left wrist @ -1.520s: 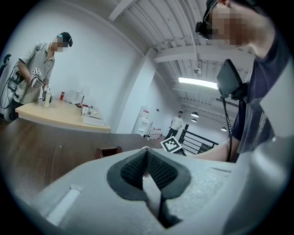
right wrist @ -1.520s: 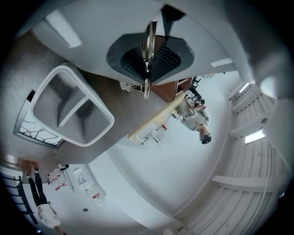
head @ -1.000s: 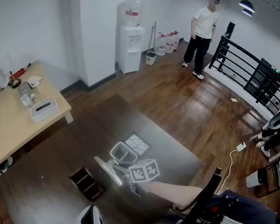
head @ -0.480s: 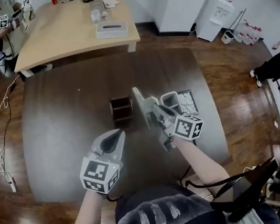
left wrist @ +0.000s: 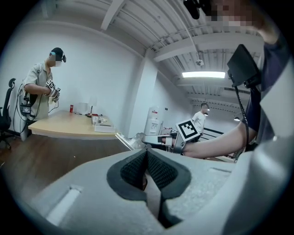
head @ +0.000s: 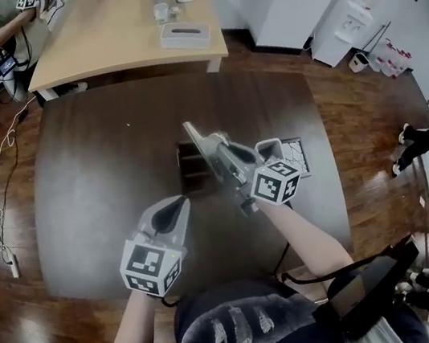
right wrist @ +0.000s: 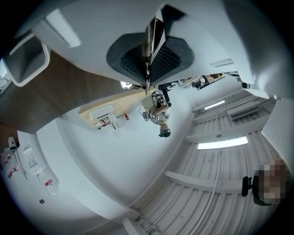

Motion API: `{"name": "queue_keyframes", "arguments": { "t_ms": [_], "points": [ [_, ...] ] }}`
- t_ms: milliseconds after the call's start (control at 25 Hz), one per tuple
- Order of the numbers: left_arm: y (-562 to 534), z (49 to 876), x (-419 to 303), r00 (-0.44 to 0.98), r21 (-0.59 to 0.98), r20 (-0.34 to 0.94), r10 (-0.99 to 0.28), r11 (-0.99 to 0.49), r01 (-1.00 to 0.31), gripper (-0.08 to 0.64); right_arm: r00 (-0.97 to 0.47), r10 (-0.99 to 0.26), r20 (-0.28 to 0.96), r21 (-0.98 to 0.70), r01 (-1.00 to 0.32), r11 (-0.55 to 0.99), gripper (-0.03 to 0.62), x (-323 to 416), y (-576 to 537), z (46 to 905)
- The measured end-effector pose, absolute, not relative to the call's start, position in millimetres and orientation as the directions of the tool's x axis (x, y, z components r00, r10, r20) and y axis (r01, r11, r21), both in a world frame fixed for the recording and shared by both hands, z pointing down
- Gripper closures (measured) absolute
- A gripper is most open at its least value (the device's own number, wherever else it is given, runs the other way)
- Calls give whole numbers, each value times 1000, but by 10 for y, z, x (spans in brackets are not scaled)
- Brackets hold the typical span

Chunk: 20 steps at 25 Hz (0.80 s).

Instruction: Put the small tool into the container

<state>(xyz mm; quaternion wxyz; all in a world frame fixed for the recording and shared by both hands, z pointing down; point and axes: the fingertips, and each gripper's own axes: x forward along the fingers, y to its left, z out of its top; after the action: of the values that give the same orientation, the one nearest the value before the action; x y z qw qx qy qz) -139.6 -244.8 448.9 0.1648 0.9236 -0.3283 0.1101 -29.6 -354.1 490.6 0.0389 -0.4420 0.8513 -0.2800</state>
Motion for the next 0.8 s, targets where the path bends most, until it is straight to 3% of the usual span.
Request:
{"name": "queue_keyframes", "arguments": {
  "t_ms": [400,800],
  "points": [
    [-2473,4616,-1629,706,241,344,-619,-669,-703,558,-719,-643,263,-144,-688,711,569,-1014,-3751,5104],
    [-2586,4782,-1886,666,260,395,-632,-619,-741,558,-727,-654,208,-141,-684,716,569,-1006,-4284,5025]
  ]
}}
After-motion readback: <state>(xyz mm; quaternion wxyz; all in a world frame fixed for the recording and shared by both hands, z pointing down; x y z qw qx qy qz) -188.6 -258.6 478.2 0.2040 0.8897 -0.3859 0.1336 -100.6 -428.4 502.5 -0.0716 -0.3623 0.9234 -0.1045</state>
